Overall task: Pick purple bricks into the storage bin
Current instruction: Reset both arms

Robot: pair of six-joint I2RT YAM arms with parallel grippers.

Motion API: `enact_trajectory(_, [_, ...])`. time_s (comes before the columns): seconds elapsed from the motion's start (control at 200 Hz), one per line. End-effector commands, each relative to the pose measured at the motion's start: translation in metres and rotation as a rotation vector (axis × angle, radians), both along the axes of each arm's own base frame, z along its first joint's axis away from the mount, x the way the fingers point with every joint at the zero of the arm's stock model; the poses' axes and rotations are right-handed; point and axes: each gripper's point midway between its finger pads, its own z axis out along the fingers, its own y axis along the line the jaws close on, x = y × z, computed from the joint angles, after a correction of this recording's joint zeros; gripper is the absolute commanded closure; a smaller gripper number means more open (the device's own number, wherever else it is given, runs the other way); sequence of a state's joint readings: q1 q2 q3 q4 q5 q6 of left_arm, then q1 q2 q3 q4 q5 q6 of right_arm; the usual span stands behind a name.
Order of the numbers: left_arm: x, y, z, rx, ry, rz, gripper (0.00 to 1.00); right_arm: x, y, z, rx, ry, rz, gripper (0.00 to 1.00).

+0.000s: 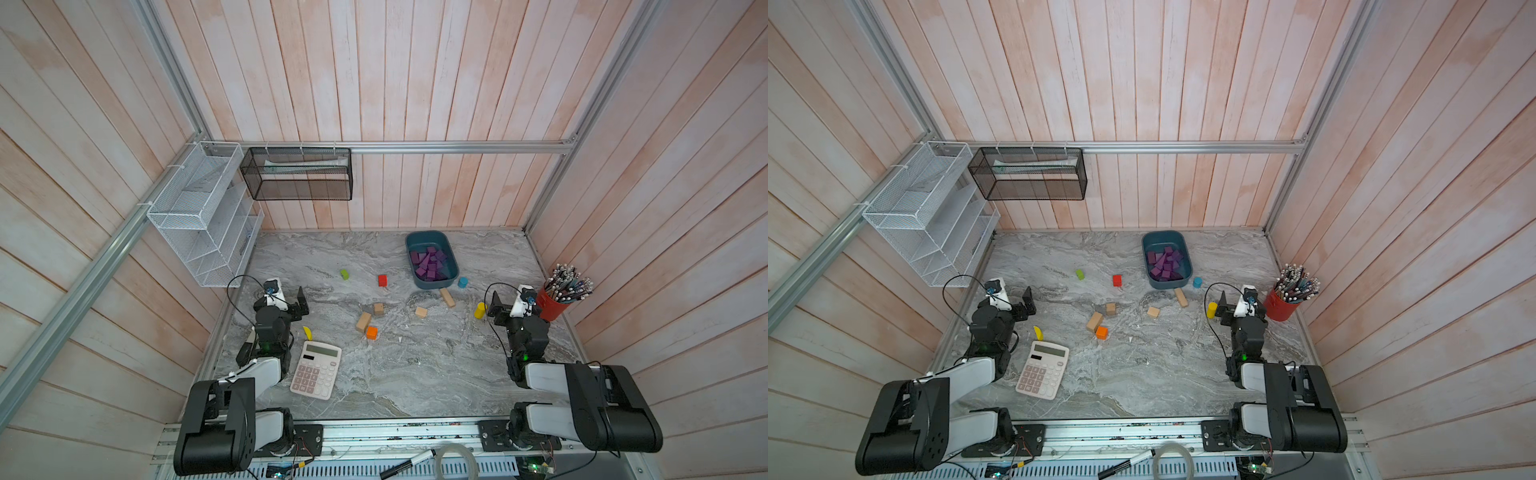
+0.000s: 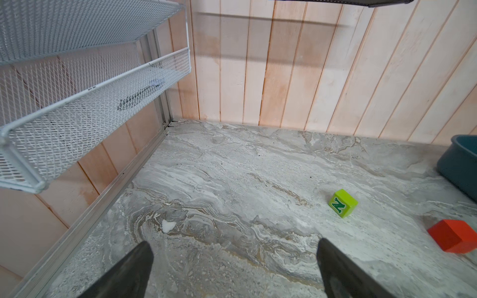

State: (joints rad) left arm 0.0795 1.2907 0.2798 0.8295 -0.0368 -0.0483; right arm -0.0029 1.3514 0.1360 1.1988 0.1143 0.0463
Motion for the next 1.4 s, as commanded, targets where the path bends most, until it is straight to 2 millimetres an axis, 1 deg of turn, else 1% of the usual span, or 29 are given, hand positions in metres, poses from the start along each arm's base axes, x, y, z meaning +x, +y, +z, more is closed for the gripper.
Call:
enact_trajectory(0.0, [0.003, -0.002, 0.003, -0.034, -0.051, -0.057, 0.0, 0.004, -0.005, 0.005, -0.015, -0.048, -0.022, 0.07])
enact_trajectory(0.07, [0.005, 0.001, 0.004, -0.074, -0.057, -0.047, 0.0, 0.005, -0.005, -0.001, -0.011, -0.038, -0.025, 0.07])
enact_trajectory(0.125, [0.006, 0.0, 0.002, -0.082, -0.062, -0.058, 0.0, 0.006, -0.007, -0.004, -0.007, -0.036, -0.034, 0.07])
enact_trajectory(0.24, [0.008, -0.005, -0.002, -0.085, -0.093, -0.081, 0.0, 0.007, -0.008, -0.004, -0.005, -0.037, -0.035, 0.07])
enact_trajectory(0.33, [0.015, -0.018, -0.008, -0.051, -0.057, -0.115, 0.0, 0.007, -0.008, -0.004, -0.002, -0.036, -0.036, 0.08])
enact_trajectory(0.395, [0.013, -0.024, -0.016, -0.001, -0.064, -0.121, 0.0, 0.009, -0.009, -0.006, -0.002, -0.026, -0.038, 0.08])
enact_trajectory(0.41, [0.012, -0.025, -0.015, 0.005, -0.078, -0.116, 0.0, 0.01, -0.009, -0.005, -0.002, -0.027, -0.036, 0.08])
enact_trajectory(0.44, [0.014, -0.023, -0.013, 0.011, -0.091, -0.095, 0.0, 0.01, -0.009, -0.006, -0.001, -0.021, -0.035, 0.08])
enact_trajectory(0.49, [0.018, -0.022, -0.02, 0.012, -0.034, -0.08, 0.0, 0.012, -0.008, -0.007, -0.003, -0.017, -0.026, 0.08])
enact_trajectory(0.525, [0.021, -0.022, -0.019, 0.013, -0.033, -0.078, 0.0, 0.014, -0.008, -0.008, -0.003, -0.008, -0.027, 0.08])
enact_trajectory(0.595, [0.021, -0.022, -0.019, 0.015, -0.043, -0.077, 0.0, 0.025, -0.01, -0.01, 0.004, 0.024, -0.04, 0.08])
enact_trajectory(0.625, [0.022, -0.022, -0.021, 0.015, -0.028, -0.075, 0.0, 0.029, -0.011, -0.015, 0.004, 0.054, -0.044, 0.08])
enact_trajectory(0.68, [0.022, -0.022, -0.02, 0.017, -0.028, -0.074, 0.0, 0.028, -0.011, -0.015, 0.007, 0.051, -0.043, 0.04])
enact_trajectory(0.765, [0.023, -0.023, -0.021, 0.017, -0.024, -0.076, 0.0, 0.028, -0.011, -0.015, 0.007, 0.053, -0.042, 0.04])
enact_trajectory(0.805, [0.023, -0.022, -0.02, 0.016, -0.028, -0.075, 0.0, 0.028, -0.011, -0.015, 0.007, 0.052, -0.042, 0.02])
enact_trajectory(1.395, [0.023, -0.023, -0.02, 0.017, -0.028, -0.076, 0.0, 0.029, -0.012, -0.016, 0.007, 0.055, -0.043, 0.02])
